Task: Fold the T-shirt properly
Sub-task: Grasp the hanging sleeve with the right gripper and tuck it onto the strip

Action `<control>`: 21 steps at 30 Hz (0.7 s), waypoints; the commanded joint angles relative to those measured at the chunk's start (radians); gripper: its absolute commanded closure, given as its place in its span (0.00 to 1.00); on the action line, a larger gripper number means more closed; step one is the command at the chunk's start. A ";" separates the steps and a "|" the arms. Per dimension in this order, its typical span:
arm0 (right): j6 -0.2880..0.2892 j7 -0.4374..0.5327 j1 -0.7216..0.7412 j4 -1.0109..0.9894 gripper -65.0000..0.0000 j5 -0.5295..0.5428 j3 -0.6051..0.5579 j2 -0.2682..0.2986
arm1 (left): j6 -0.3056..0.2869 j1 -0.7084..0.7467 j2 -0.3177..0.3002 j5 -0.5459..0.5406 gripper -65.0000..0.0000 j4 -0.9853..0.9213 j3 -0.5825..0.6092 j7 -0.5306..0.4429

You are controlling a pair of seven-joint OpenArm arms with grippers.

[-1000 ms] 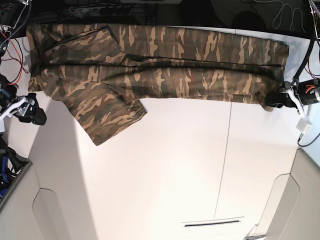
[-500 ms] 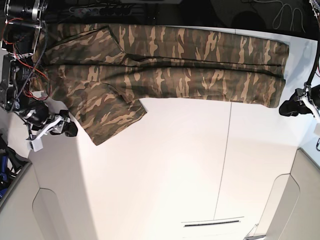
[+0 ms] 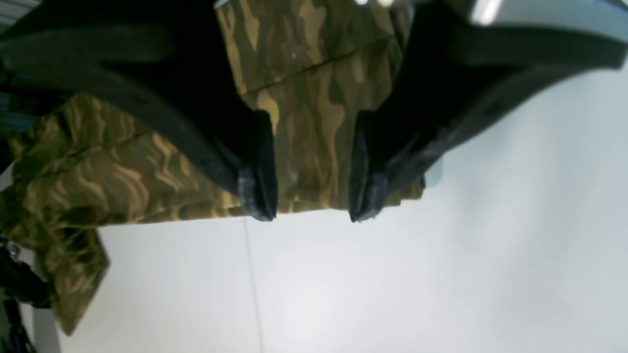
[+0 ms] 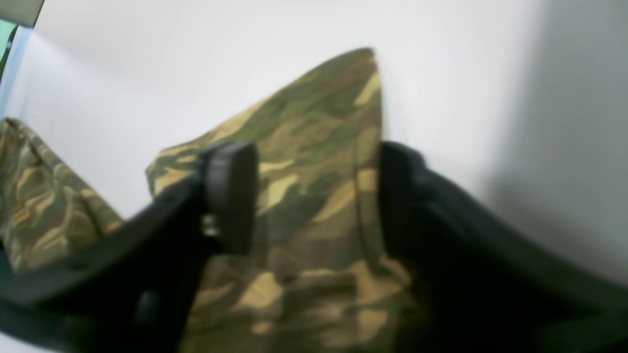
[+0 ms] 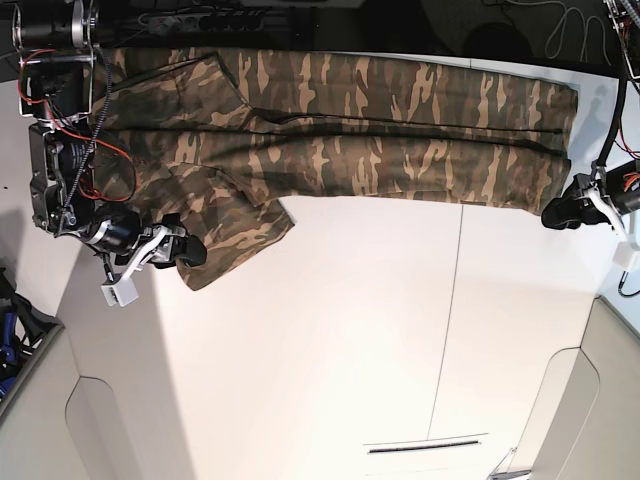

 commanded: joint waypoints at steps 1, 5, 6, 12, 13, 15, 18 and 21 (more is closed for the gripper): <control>0.001 -0.024 0.014 0.010 0.60 -0.002 0.000 -0.005 | -0.009 -0.013 -0.019 -0.015 0.57 0.014 -0.011 -0.015; 0.001 -0.043 0.014 0.010 0.91 -0.002 0.000 -0.034 | -0.009 -0.013 -0.007 -0.015 0.57 0.014 -0.011 -0.017; 0.001 -0.043 0.014 0.010 0.97 -0.001 0.000 -0.039 | -0.009 -0.013 -0.007 -0.016 0.57 0.014 -0.011 -0.019; 0.002 -0.062 0.027 0.016 1.00 0.064 0.008 -0.047 | -0.009 -0.013 -0.007 -0.014 0.57 0.014 -0.011 -0.019; 0.002 -0.074 0.027 0.029 1.00 0.080 0.014 -0.047 | -0.009 -0.013 -0.007 -0.010 0.57 0.014 -0.011 -0.018; 0.002 -0.126 0.024 0.071 1.00 0.110 0.028 -0.047 | -0.009 -0.013 -0.007 0.007 0.57 0.014 -0.011 -0.019; 0.003 -0.242 0.019 0.171 1.00 0.162 0.058 -0.047 | -0.009 -0.013 -0.007 0.012 0.57 0.014 -0.011 -0.019; 0.004 -0.351 0.014 0.278 1.00 0.228 0.100 -0.046 | -0.009 -0.013 -0.007 0.012 0.57 0.014 -0.011 -0.019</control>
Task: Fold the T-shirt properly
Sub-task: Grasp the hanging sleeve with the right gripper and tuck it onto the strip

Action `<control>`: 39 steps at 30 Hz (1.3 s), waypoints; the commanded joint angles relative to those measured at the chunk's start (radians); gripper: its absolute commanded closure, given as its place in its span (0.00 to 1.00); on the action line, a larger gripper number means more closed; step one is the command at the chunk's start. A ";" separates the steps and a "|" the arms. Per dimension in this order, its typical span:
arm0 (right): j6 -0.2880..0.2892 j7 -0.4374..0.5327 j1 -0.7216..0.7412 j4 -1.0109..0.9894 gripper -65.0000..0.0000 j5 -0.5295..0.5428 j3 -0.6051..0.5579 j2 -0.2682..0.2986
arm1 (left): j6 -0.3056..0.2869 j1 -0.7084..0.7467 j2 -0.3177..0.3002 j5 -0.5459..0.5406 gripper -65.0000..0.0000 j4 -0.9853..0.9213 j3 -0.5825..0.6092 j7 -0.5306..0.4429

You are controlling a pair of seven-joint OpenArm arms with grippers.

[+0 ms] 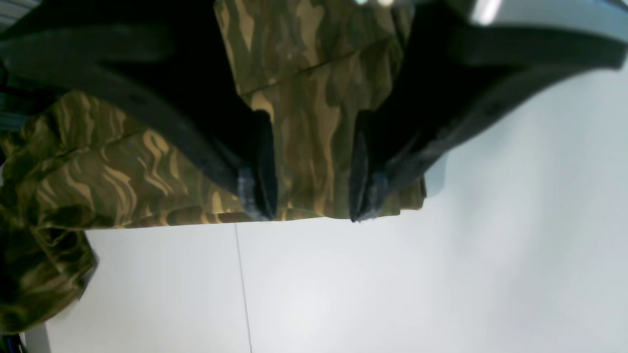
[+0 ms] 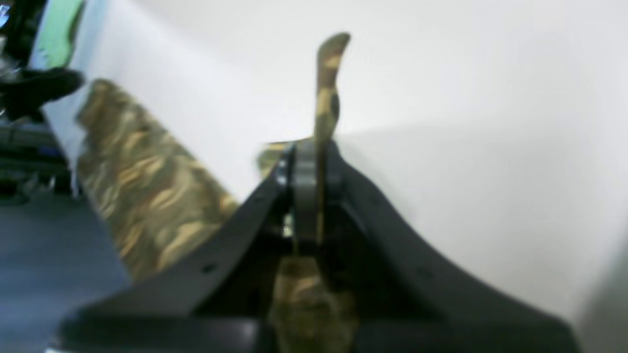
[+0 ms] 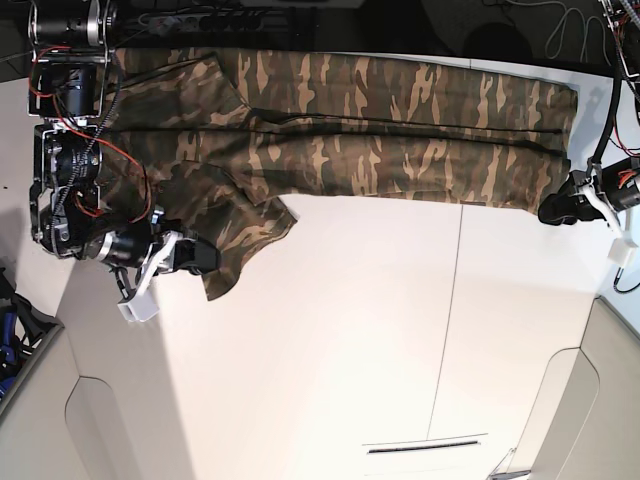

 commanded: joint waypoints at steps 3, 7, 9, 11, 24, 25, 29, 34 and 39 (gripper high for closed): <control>0.006 -0.066 -0.015 0.127 1.00 0.090 0.057 0.009 | -0.009 -0.013 -0.025 -0.018 0.57 0.014 -0.010 -0.017; 0.006 -0.080 -0.117 0.232 1.00 0.136 0.081 0.046 | -0.009 -0.013 -0.026 -0.014 0.57 0.014 -0.010 -0.017; 0.007 -0.081 -0.185 0.301 1.00 0.153 0.097 0.051 | -0.009 -0.013 -0.026 0.006 0.57 0.014 -0.010 -0.018; 0.016 -0.080 -0.251 0.382 1.00 0.164 0.119 0.051 | -0.009 -0.013 -0.025 0.024 0.57 0.014 -0.010 -0.018; 0.022 -0.092 -0.574 0.753 1.00 0.198 0.273 0.054 | -0.009 -0.013 -0.025 0.030 0.57 0.014 -0.010 -0.021; 0.022 -0.092 -0.595 0.774 1.00 0.197 0.274 0.054 | -0.009 -0.013 -0.025 0.030 0.57 0.014 -0.010 -0.021; 0.022 -0.092 -0.668 0.819 1.00 0.195 0.274 0.053 | -0.009 -0.013 -0.025 0.030 0.57 0.014 -0.010 -0.021; 0.021 -0.088 -0.719 0.817 1.00 0.113 0.274 0.053 | -0.009 -0.013 -0.025 0.029 0.57 0.014 -0.010 -0.021; 0.018 -0.088 -0.729 0.813 0.90 0.010 0.274 0.053 | -0.009 -0.013 -0.025 0.010 0.57 0.014 -0.010 -0.021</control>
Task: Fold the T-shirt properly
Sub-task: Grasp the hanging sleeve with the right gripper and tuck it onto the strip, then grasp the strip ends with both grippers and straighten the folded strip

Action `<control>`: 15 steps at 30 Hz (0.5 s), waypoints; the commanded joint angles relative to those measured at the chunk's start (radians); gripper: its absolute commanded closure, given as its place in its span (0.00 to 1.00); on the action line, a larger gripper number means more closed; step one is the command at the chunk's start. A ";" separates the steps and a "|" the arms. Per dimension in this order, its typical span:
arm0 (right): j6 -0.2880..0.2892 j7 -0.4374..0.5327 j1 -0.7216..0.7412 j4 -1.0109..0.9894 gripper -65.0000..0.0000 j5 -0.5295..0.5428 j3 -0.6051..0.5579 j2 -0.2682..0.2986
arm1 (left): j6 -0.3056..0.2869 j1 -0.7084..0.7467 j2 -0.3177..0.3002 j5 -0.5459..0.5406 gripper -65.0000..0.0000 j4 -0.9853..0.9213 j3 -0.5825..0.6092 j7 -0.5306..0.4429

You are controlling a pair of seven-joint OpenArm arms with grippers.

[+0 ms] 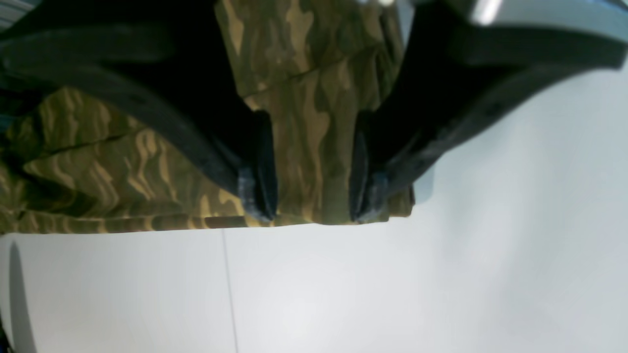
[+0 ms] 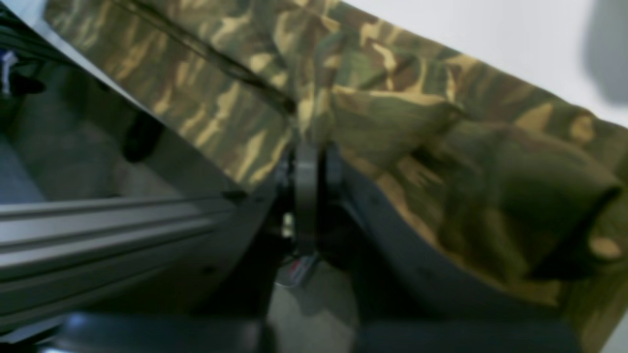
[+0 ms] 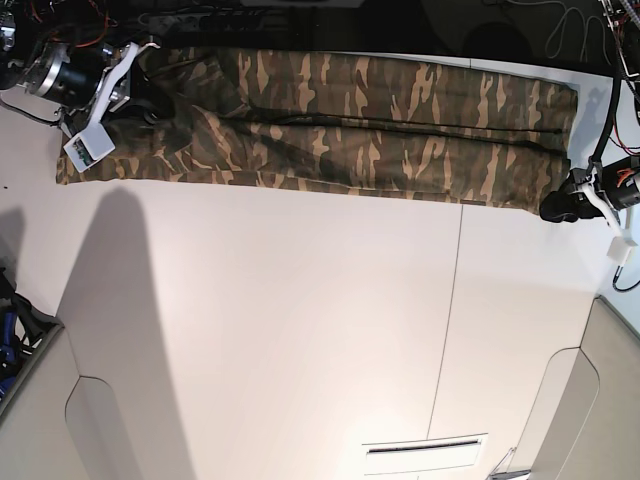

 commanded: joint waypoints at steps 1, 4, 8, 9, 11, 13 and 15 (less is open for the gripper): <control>-0.003 0.019 0.000 0.014 0.73 0.007 0.006 0.011 | -0.009 -0.013 -0.025 -0.026 0.57 0.014 -0.010 -0.015; -0.008 0.032 0.000 0.014 0.47 0.005 0.006 0.011 | -0.009 -0.013 -0.025 -0.029 0.57 0.014 -0.010 -0.015; -0.008 0.038 0.018 0.014 0.47 0.004 0.006 0.011 | -0.009 -0.013 -0.026 -0.029 0.57 0.014 -0.010 -0.015; -0.008 0.037 0.028 0.014 0.47 0.005 0.006 0.011 | -0.009 -0.013 -0.026 -0.029 0.57 0.014 -0.010 -0.015; -0.008 0.037 0.053 0.016 0.47 0.005 0.006 0.010 | -0.009 -0.013 -0.026 -0.030 0.57 0.014 -0.010 -0.015; -0.009 0.037 0.077 0.017 0.50 0.009 0.006 0.007 | -0.009 -0.013 -0.026 -0.031 0.57 0.014 -0.010 -0.015; -0.008 0.037 0.093 0.017 0.67 0.008 0.006 -0.006 | -0.009 -0.013 -0.026 -0.037 0.57 0.014 -0.011 -0.014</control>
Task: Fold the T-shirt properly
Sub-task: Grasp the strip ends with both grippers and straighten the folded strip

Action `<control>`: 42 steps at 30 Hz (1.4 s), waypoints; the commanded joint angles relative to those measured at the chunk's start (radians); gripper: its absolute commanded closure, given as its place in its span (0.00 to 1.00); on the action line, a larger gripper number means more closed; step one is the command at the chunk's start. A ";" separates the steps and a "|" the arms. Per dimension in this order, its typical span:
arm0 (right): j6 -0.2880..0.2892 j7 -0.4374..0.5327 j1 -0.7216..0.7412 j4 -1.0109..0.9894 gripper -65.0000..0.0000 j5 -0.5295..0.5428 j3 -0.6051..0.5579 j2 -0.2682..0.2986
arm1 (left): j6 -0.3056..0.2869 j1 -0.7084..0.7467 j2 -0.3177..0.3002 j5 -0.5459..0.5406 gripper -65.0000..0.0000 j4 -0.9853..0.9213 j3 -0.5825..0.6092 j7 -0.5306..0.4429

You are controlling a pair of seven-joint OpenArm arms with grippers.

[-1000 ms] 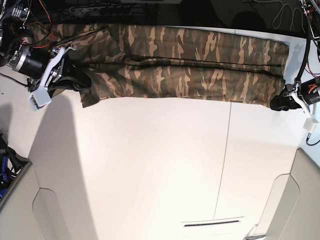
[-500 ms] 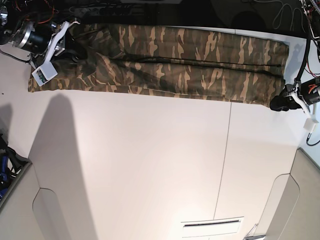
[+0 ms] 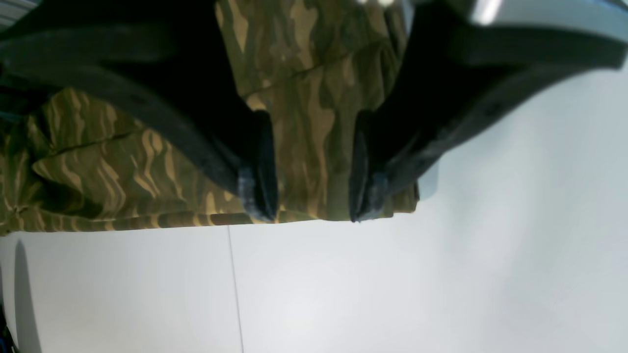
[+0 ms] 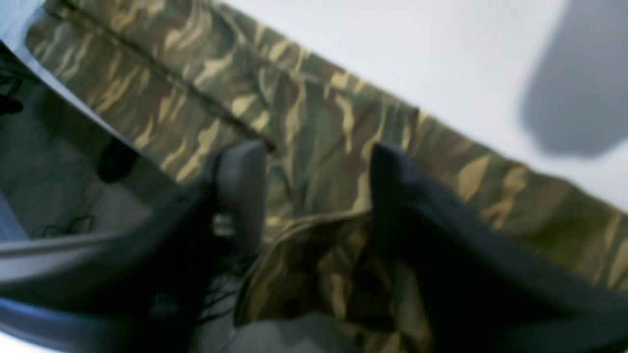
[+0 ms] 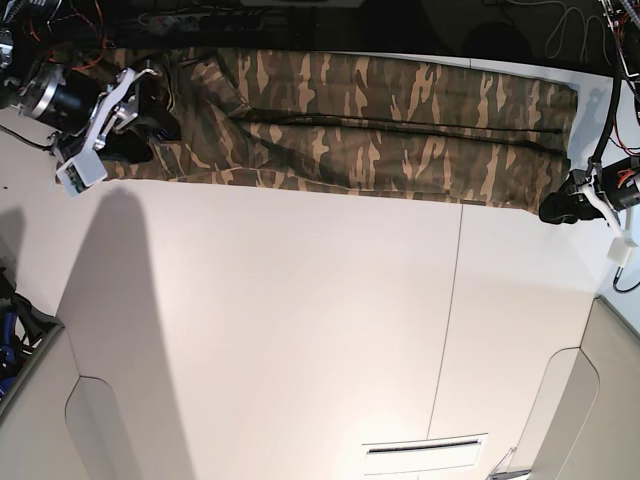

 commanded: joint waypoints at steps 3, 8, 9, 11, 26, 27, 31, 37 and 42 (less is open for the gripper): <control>0.003 0.017 0.001 0.017 1.00 0.018 0.005 -0.031 | -0.009 -0.013 -0.026 -0.062 0.57 0.014 -0.034 -0.012; 0.005 0.014 -0.013 0.012 1.00 -0.006 0.003 -0.069 | -0.009 -0.013 -0.026 -0.118 0.57 0.014 -0.146 0.013; 0.005 0.016 -0.019 0.009 1.00 -0.013 0.003 -0.068 | -0.009 -0.013 -0.026 -0.130 0.57 0.014 -0.171 0.037; 0.005 0.015 -0.026 -0.008 1.00 -0.020 0.003 -0.068 | -0.009 -0.013 -0.026 -0.150 0.57 0.014 -0.210 0.089; 0.008 0.114 -0.009 -0.422 1.00 -0.022 0.003 -0.065 | -0.009 0.147 -0.025 -0.151 0.39 0.014 -0.233 0.046; 0.008 0.120 0.001 -0.451 1.00 -0.024 0.003 -0.062 | -0.009 0.159 -0.025 -0.134 0.37 0.014 -0.233 0.028; 0.008 0.128 0.055 -0.552 1.00 -0.027 0.003 -0.052 | -0.009 0.194 -0.025 -0.058 0.35 0.014 -0.233 -0.075; 0.008 0.128 0.153 -0.639 1.00 -0.027 0.003 -0.052 | -0.009 0.200 -0.025 0.044 0.35 0.014 -0.232 -0.166; 0.008 0.128 0.219 -0.667 1.00 -0.027 0.003 -0.052 | -0.009 0.200 -0.025 0.082 0.35 0.012 -0.190 -0.169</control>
